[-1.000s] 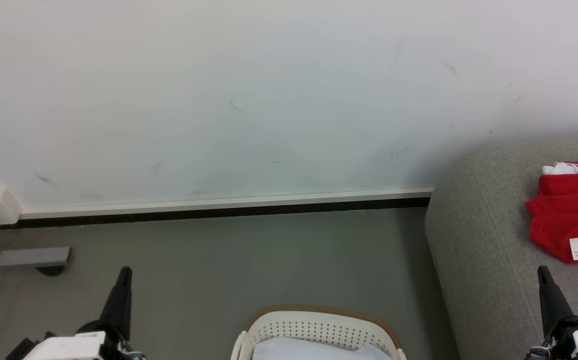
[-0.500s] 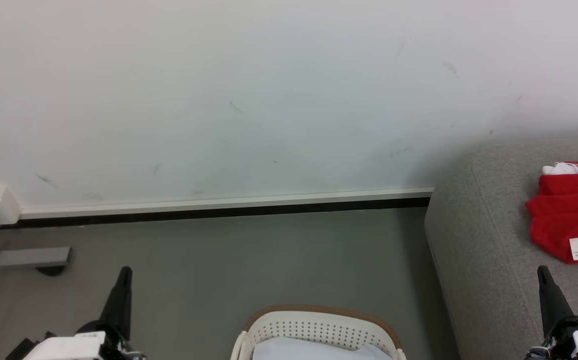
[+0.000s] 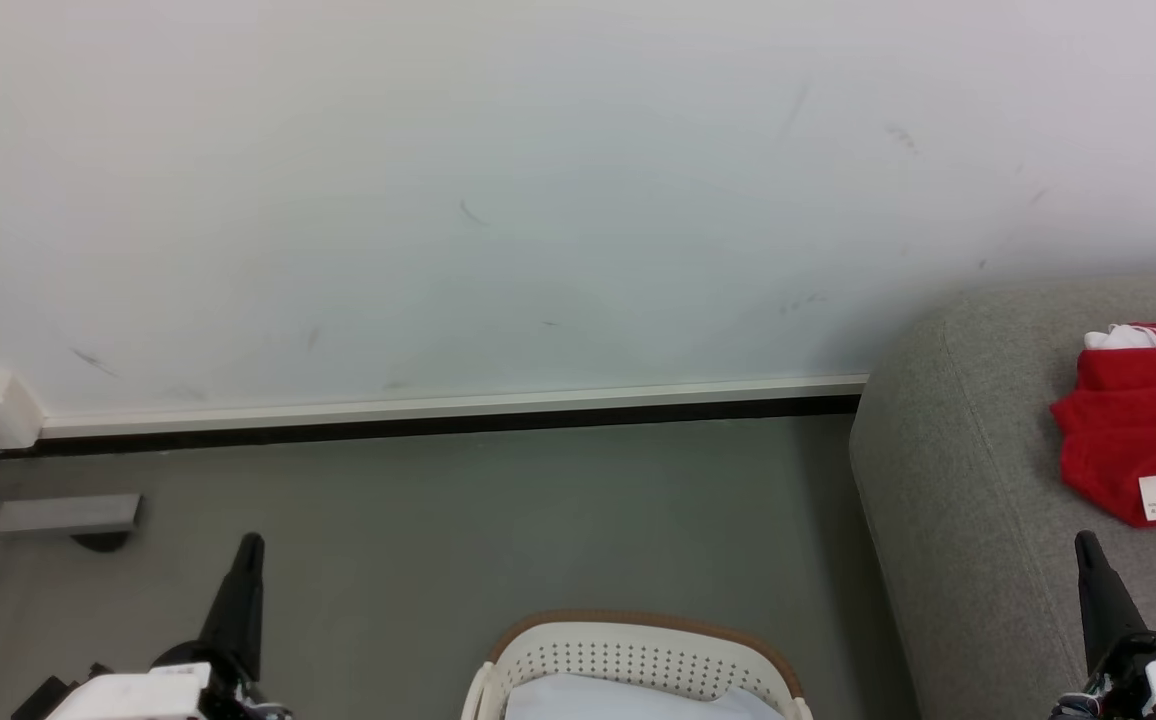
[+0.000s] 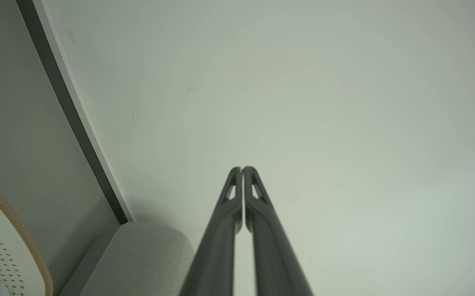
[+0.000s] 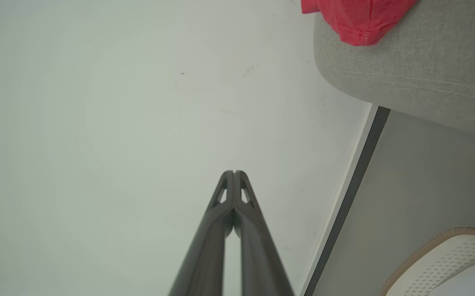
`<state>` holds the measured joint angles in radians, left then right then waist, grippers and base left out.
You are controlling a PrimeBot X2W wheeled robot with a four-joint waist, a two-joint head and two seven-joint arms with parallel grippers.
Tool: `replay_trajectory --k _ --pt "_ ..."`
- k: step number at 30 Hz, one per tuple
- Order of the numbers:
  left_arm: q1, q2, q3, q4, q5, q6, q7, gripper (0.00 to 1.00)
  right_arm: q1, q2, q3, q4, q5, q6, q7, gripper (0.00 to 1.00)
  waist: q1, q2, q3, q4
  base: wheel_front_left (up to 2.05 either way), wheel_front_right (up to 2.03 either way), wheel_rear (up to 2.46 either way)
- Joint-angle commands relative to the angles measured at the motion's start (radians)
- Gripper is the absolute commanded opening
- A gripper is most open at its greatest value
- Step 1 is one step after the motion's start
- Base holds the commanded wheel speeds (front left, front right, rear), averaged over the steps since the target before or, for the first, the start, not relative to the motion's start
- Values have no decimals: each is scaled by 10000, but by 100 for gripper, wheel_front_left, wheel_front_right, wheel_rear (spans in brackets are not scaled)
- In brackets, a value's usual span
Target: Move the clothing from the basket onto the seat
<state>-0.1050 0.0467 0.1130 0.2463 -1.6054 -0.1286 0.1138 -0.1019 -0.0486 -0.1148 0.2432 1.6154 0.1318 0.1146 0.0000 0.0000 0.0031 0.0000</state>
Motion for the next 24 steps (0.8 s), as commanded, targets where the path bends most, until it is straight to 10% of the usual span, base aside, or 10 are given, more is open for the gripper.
replay_trajectory --k 1,24 --pt "-71 67 18 -29 -141 -48 40 0 -123 -7 -41 30 -63 -21 35 0 0 0 0 0 0 0 0" --pt "-71 67 18 -29 -141 -48 39 0 -122 -7 -40 28 -63 -21 36 0 0 0 0 0 0 0 0"
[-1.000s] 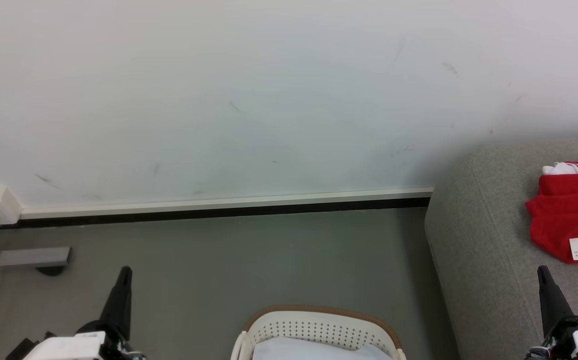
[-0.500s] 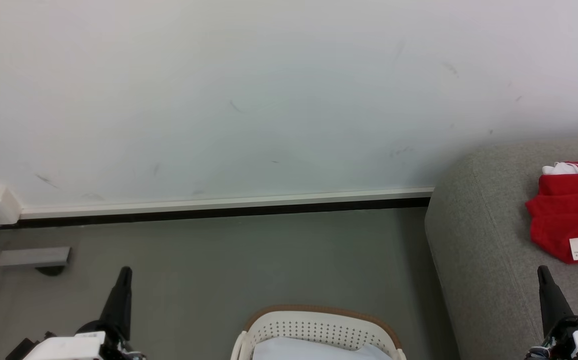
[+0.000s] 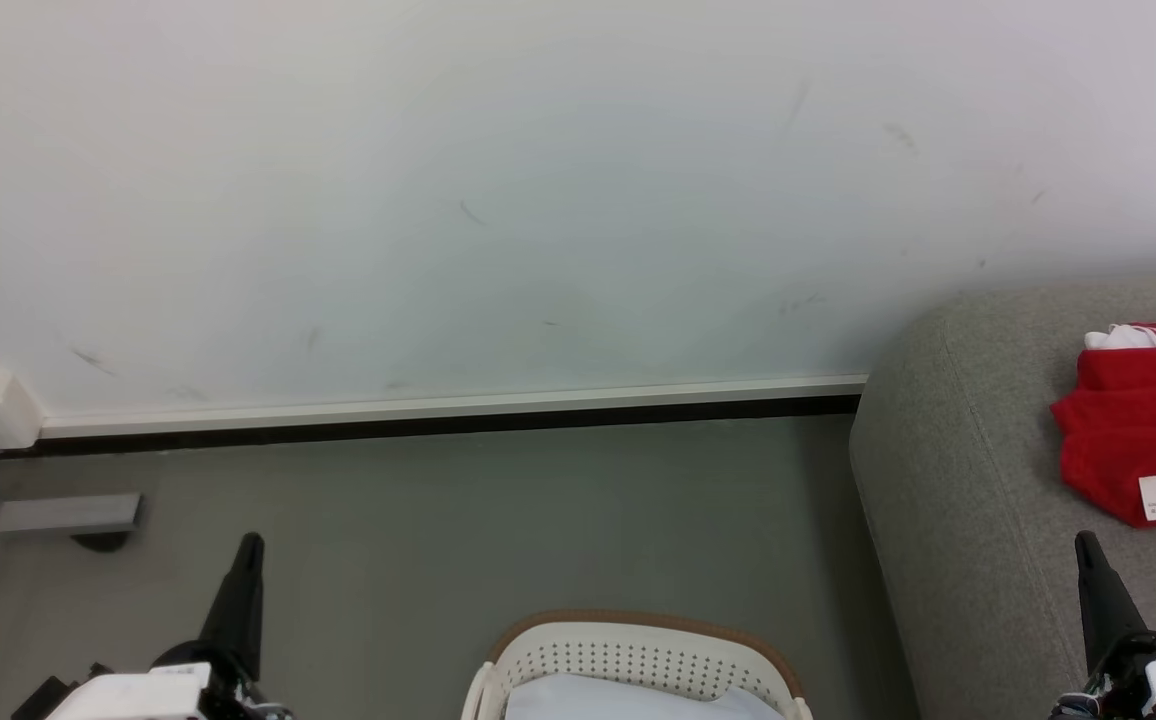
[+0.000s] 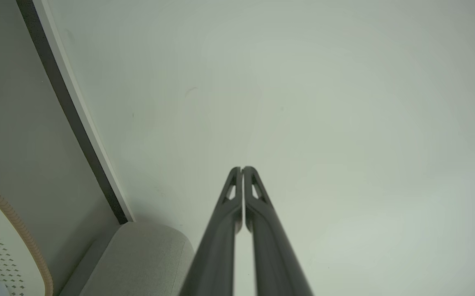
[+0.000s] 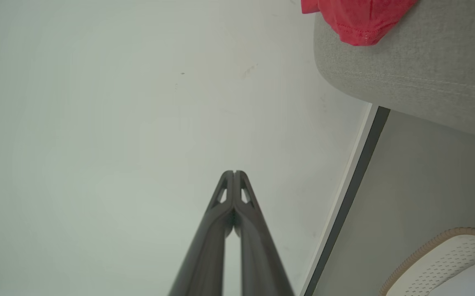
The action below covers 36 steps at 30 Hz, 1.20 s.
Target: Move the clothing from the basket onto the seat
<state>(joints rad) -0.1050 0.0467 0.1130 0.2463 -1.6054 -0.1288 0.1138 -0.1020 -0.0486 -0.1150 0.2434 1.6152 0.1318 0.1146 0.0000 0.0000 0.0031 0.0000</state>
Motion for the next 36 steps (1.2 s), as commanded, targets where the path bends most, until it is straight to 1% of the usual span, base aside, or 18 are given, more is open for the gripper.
replay_trajectory --k 1,36 --pt "-71 67 18 -29 -141 -48 39 0 -121 -6 -39 26 -61 -21 36 0 0 0 0 0 0 0 0" --pt "-72 68 18 -30 -142 -48 39 0 -122 -6 -36 26 -56 -22 35 0 0 0 0 0 0 0 0"
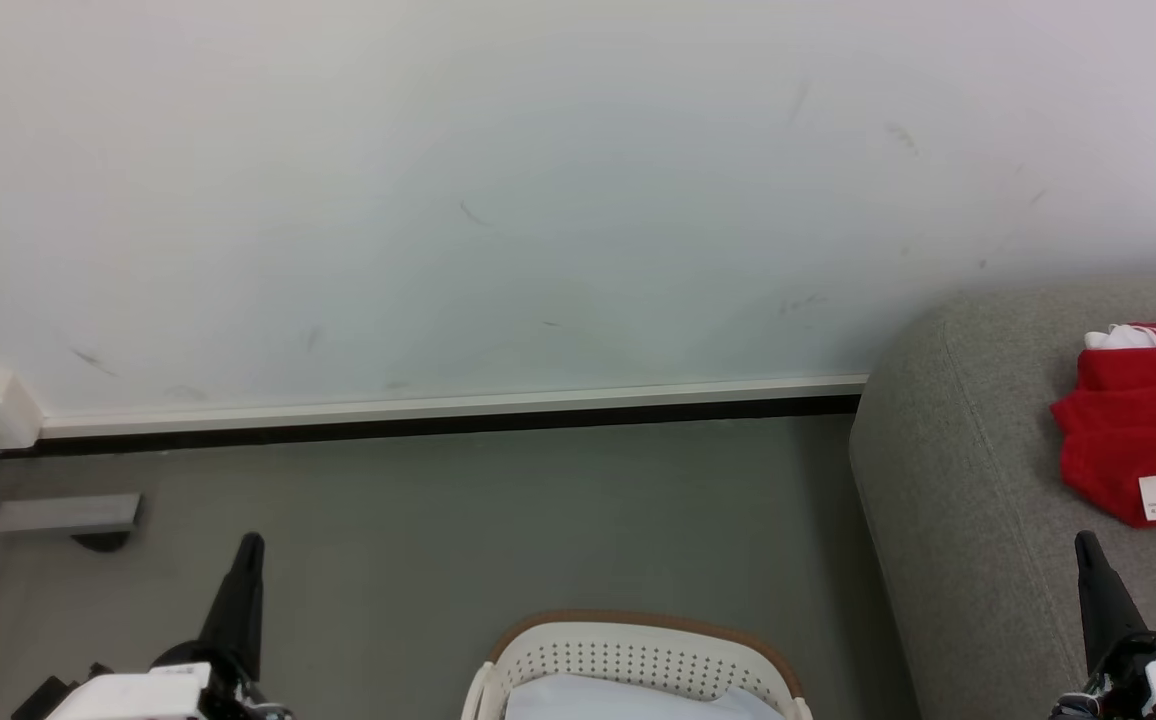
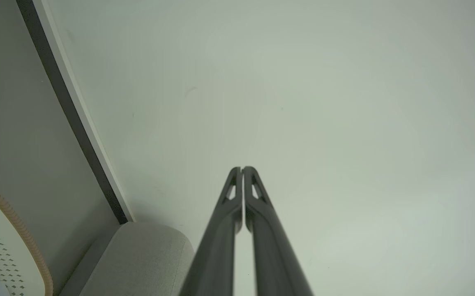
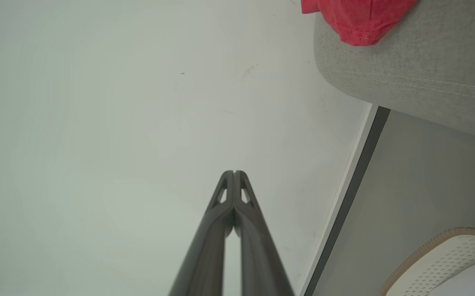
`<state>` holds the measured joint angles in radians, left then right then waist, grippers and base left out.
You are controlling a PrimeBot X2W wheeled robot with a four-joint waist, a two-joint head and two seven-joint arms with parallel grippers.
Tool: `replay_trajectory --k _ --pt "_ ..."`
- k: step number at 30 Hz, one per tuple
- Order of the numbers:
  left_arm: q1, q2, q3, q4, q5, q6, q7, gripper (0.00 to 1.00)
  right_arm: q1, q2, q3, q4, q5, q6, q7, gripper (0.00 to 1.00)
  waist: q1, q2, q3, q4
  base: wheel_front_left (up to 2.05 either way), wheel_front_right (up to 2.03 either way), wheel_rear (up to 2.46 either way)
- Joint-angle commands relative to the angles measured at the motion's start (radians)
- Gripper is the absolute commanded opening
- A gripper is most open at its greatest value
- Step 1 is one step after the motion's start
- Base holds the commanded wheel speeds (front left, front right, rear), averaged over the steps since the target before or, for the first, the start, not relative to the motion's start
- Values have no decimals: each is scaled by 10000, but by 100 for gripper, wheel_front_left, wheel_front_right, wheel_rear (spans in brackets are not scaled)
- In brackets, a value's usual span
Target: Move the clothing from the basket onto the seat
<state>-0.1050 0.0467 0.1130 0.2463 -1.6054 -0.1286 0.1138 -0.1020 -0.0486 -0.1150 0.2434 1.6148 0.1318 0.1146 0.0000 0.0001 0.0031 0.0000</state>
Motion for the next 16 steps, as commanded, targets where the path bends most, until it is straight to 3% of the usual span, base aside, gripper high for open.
replay_trajectory --k 1,16 --pt "-72 68 18 -30 -142 -48 39 0 -122 -6 -36 26 -52 -22 34 0 0 -1 0 0 0 0 0" --pt "-72 68 17 -30 -142 -48 39 0 -122 -7 -31 26 -48 -22 32 0 0 -1 0 0 0 0 0"
